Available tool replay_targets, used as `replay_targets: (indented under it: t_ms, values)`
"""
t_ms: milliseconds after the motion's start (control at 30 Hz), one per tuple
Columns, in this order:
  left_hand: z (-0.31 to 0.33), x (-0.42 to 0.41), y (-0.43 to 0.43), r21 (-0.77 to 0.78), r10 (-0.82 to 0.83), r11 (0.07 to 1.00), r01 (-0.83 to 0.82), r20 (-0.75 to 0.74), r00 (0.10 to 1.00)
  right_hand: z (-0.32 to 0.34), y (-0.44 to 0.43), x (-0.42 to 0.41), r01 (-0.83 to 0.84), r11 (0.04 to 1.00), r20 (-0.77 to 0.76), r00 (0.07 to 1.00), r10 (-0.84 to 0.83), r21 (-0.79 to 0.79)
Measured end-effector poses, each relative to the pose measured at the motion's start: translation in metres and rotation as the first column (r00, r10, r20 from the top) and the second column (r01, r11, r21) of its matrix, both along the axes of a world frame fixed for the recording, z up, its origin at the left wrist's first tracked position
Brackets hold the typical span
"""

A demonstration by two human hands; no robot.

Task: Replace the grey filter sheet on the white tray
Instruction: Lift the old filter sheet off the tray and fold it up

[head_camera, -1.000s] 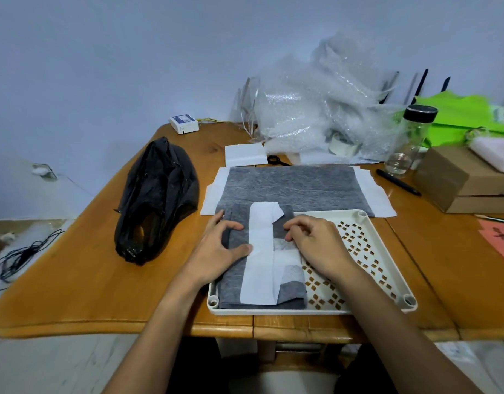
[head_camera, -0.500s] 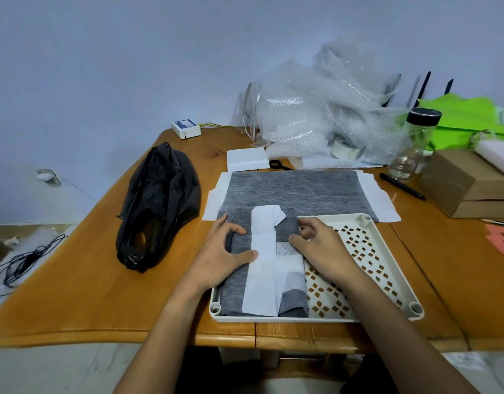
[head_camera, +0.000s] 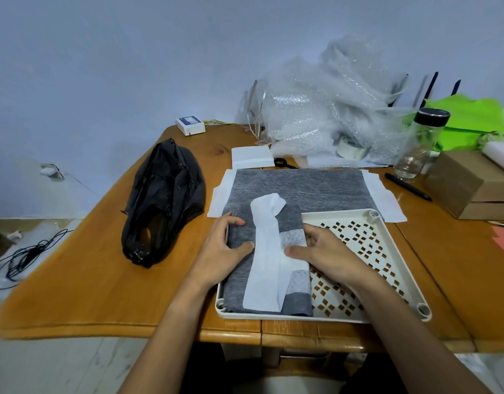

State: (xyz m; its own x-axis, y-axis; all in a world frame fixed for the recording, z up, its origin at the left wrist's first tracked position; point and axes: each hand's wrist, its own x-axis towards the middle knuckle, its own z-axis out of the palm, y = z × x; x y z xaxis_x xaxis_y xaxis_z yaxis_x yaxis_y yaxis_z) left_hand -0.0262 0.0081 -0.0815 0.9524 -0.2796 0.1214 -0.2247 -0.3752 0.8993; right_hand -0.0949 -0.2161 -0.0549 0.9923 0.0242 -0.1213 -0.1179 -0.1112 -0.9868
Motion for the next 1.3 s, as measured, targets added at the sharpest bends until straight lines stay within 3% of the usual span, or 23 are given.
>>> replay_targets:
  t_ms: [300, 700, 833, 933, 1133, 1300]
  values:
    - [0.006, -0.005, 0.001, -0.194, -0.005, 0.981, -0.010, -0.081, 0.997, 0.006, -0.006, 0.000, 0.110, 0.984, 0.002, 0.994, -0.111, 0.143]
    - [0.012, -0.010, 0.002, -0.143, -0.030, 0.989, 0.031, 0.009, 1.000, 0.012, -0.006, 0.001, 0.148, 0.923, -0.042, 0.989, -0.143, 0.356]
    - [0.021, -0.012, 0.003, -0.182, -0.020, 0.983, 0.023, 0.017, 1.000, 0.016, -0.004, 0.006, 0.130, 0.938, -0.010, 0.991, -0.135, 0.321]
    - [0.034, -0.009, 0.002, -0.269, -0.007, 0.963, 0.014, 0.029, 1.000, 0.025, -0.001, 0.012, 0.129, 0.970, 0.024, 0.990, -0.136, 0.206]
    - [0.072, 0.019, -0.019, -0.457, -0.125, 0.889, 0.023, -0.196, 0.973, 0.057, -0.008, 0.039, 0.135, 0.989, 0.111, 0.984, -0.142, 0.067]
    - [0.077, 0.058, -0.045, -0.496, -0.148, 0.867, -0.048, -0.348, 0.926, 0.072, -0.028, 0.063, 0.077, 0.996, 0.048, 0.996, -0.075, -0.049]
